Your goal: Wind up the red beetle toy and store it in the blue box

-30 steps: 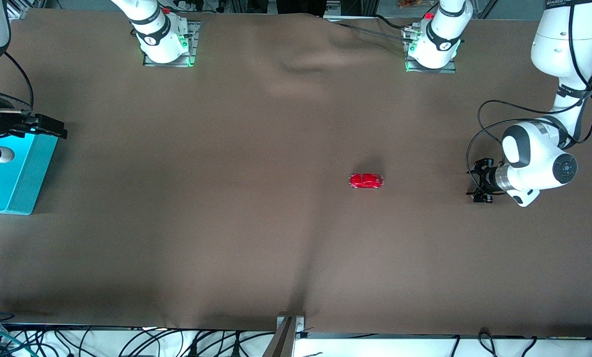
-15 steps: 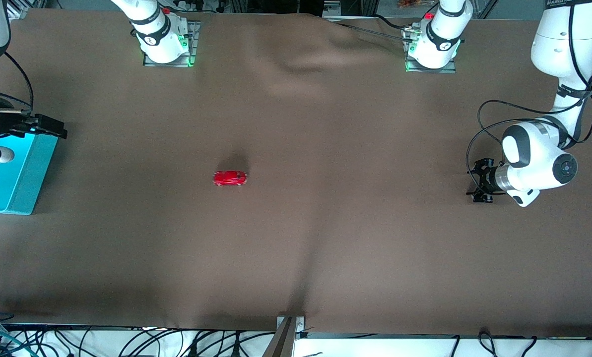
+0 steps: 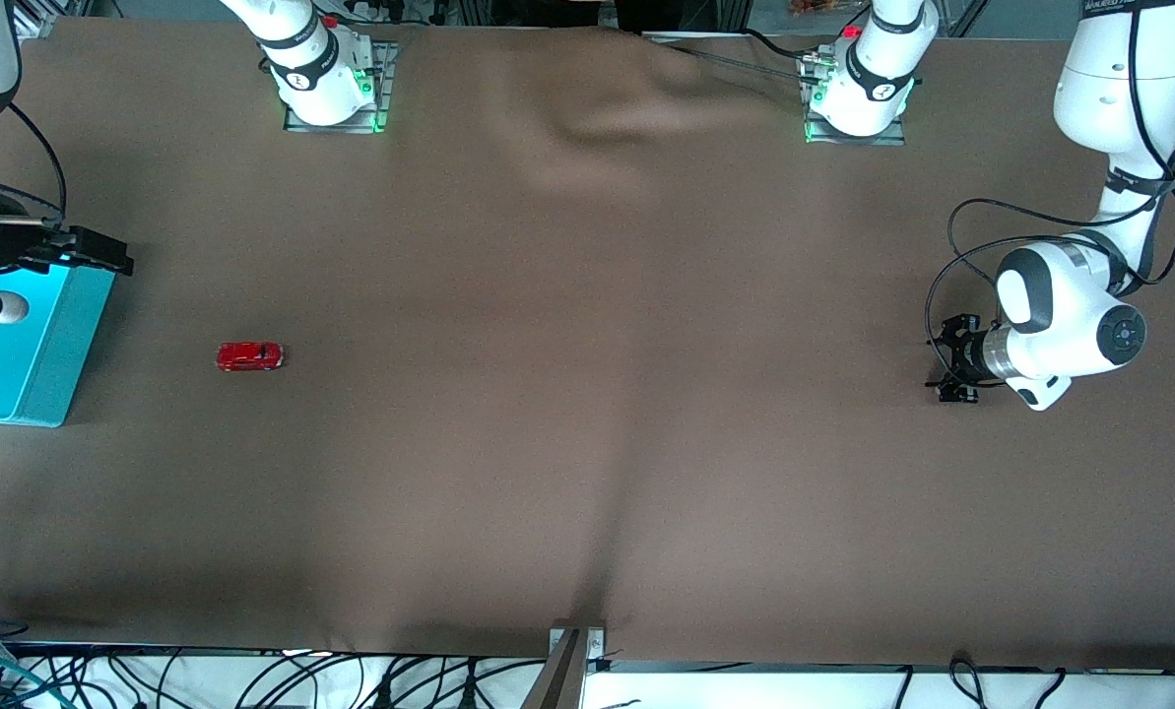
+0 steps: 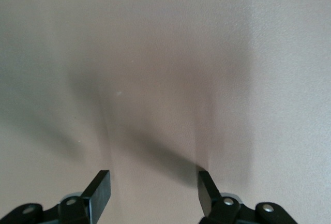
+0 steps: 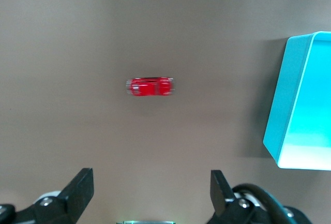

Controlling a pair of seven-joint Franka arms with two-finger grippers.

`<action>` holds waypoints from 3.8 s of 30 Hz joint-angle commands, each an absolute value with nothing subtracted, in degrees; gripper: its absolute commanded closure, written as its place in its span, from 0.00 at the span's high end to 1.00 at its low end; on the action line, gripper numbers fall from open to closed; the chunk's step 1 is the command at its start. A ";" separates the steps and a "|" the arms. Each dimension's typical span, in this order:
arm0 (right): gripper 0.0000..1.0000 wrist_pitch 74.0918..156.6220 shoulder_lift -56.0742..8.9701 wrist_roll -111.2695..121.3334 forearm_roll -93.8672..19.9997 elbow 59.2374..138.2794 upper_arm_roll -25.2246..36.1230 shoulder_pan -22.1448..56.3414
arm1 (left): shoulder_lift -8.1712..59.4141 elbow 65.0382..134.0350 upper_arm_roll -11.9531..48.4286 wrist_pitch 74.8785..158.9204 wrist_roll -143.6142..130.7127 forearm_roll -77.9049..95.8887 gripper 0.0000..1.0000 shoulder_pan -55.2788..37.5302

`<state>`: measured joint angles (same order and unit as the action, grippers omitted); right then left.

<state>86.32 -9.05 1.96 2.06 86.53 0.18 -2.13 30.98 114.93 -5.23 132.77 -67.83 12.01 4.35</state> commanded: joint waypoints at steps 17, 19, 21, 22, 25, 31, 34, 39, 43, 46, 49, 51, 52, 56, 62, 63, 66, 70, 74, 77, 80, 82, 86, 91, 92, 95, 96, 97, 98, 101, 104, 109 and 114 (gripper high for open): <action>1.00 85.34 -9.23 1.23 2.81 85.43 0.00 -1.76 | 25.58 107.14 -4.92 124.37 -67.50 10.72 0.78 4.40; 1.00 85.34 -9.23 1.23 2.81 85.43 0.00 -1.76 | 25.58 107.05 -4.83 124.37 -67.50 10.72 0.78 4.39; 1.00 85.43 -9.23 1.23 2.90 85.43 0.00 -1.58 | 25.58 107.05 -4.92 124.37 -67.50 10.72 0.78 4.39; 1.00 85.52 -9.23 1.23 2.90 85.43 0.00 -1.50 | 25.58 107.05 -4.83 124.37 -67.50 10.72 0.78 4.39; 1.00 85.78 -9.23 1.23 2.90 85.43 0.00 -1.49 | 25.58 106.96 -4.83 124.37 -67.50 10.72 0.78 4.39; 1.00 85.96 -9.32 1.14 3.34 85.43 0.00 -0.88 | 25.58 107.05 -4.83 124.37 -67.50 10.72 0.78 4.31; 1.00 85.96 -9.32 1.32 3.16 85.43 0.00 -0.79 | 25.49 107.05 -4.83 124.37 -67.50 10.72 0.78 4.31; 1.00 85.78 -9.32 1.32 3.16 85.43 -0.09 -0.79 | 24.79 106.96 -4.83 124.37 -67.50 10.72 0.78 4.31; 1.00 85.96 -9.49 1.14 3.16 85.43 0.00 -0.79 | 23.82 106.79 -4.75 124.37 -67.33 9.24 0.79 4.22; 1.00 86.04 -9.49 1.14 3.25 85.43 0.00 -0.79 | 23.12 106.26 -4.31 123.32 -66.19 5.46 0.84 4.04; 1.00 85.96 -9.49 1.14 3.34 85.43 0.00 -0.79 | 22.76 104.94 -3.69 121.65 -64.26 4.22 0.91 4.04; 1.00 86.04 -9.49 1.14 3.43 85.43 0.00 -0.88 | 22.59 103.89 -3.60 120.50 -62.41 4.22 0.98 3.96; 1.00 86.04 -9.49 1.14 3.51 85.43 0.09 -0.79 | 22.50 103.28 -3.52 119.89 -61.45 4.22 1.00 4.04; 1.00 86.22 -10.19 1.14 4.83 85.43 0.00 -0.88 | 22.24 100.82 -3.52 117.87 -58.45 4.22 1.00 3.96; 1.00 86.13 -10.28 1.05 5.71 85.52 -0.09 -0.79 | 21.36 98.00 -3.43 114.79 -51.69 4.22 1.00 3.96; 1.00 86.13 -10.28 1.05 5.71 85.52 -0.09 -0.70 | 21.27 97.39 -3.43 113.65 -50.03 4.22 1.00 3.96; 1.00 86.04 -10.28 1.05 5.80 85.52 -0.09 -0.18 | 21.01 95.11 -3.43 109.96 -45.10 4.04 1.00 3.96; 1.00 86.04 -10.20 1.05 5.80 85.43 -0.09 -0.09 | 21.01 91.59 -3.52 105.48 -41.05 3.96 1.00 3.96; 1.00 85.96 -10.20 0.97 5.19 85.43 0.00 -0.09 | 21.09 88.69 -3.43 102.49 -38.24 3.87 1.00 3.96; 1.00 85.69 -10.20 1.14 5.36 85.43 0.09 -0.09 | 21.01 86.05 -3.43 100.73 -34.47 3.87 1.00 3.96; 1.00 85.69 -10.02 1.14 5.19 85.43 0.09 -0.09 | 21.09 83.42 -3.60 98.97 -28.50 3.87 1.00 4.04; 1.00 85.69 -10.02 1.06 5.10 85.43 0.09 -0.09 | 21.09 81.75 -3.69 98.09 -23.40 3.87 1.00 4.22; 1.00 86.13 -10.19 0.79 5.19 85.52 0.26 -0.35 | 21.09 79.64 -3.87 97.65 -17.76 3.96 1.00 4.66; 1.00 87.53 -11.60 0.70 4.92 85.52 0.53 -1.67 | 21.09 76.65 -3.96 94.84 -13.11 3.87 1.00 4.66; 1.00 87.89 -11.95 0.44 4.92 85.52 0.53 -2.10 | 21.09 76.03 -3.96 94.31 -11.62 3.87 1.00 4.66; 1.00 88.15 -12.48 -3.32 4.92 85.52 0.53 -2.64 | 21.09 74.89 -3.96 93.43 -8.71 3.87 1.00 4.66; 1.00 88.42 -12.74 -4.91 4.92 85.69 0.53 -2.64 | 21.09 74.71 -3.96 93.43 -8.27 3.87 1.00 4.66; 1.00 88.94 -13.09 -5.97 4.92 85.95 0.61 -2.72 | 21.09 74.71 -3.96 93.34 -8.09 3.87 1.00 4.66; 1.00 89.64 -13.27 -6.59 4.92 86.39 0.62 -2.90 | 21.01 74.62 -3.87 93.25 -7.91 3.87 1.00 4.66; 1.00 90.35 -13.36 -6.94 4.92 87.71 1.14 -3.69 | 21.01 74.36 -3.78 92.20 -6.77 3.87 1.00 4.66; 1.00 90.79 -13.53 -7.99 4.92 88.68 2.81 -3.69 | 20.66 74.36 -3.78 91.76 -6.07 3.96 1.00 4.66; 1.00 95.35 -13.45 -12.21 4.75 92.63 4.74 -3.78 | 20.21 74.36 -3.87 91.76 -5.89 4.04 1.00 4.75; 1.00 101.76 -13.27 -14.76 4.75 97.81 6.68 -3.78 | 20.21 74.36 -3.43 91.76 -5.36 4.04 1.00 4.66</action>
<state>95.81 -14.64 -11.41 4.60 91.79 5.35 -3.74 20.67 75.07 -4.00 93.10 -7.23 5.37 4.54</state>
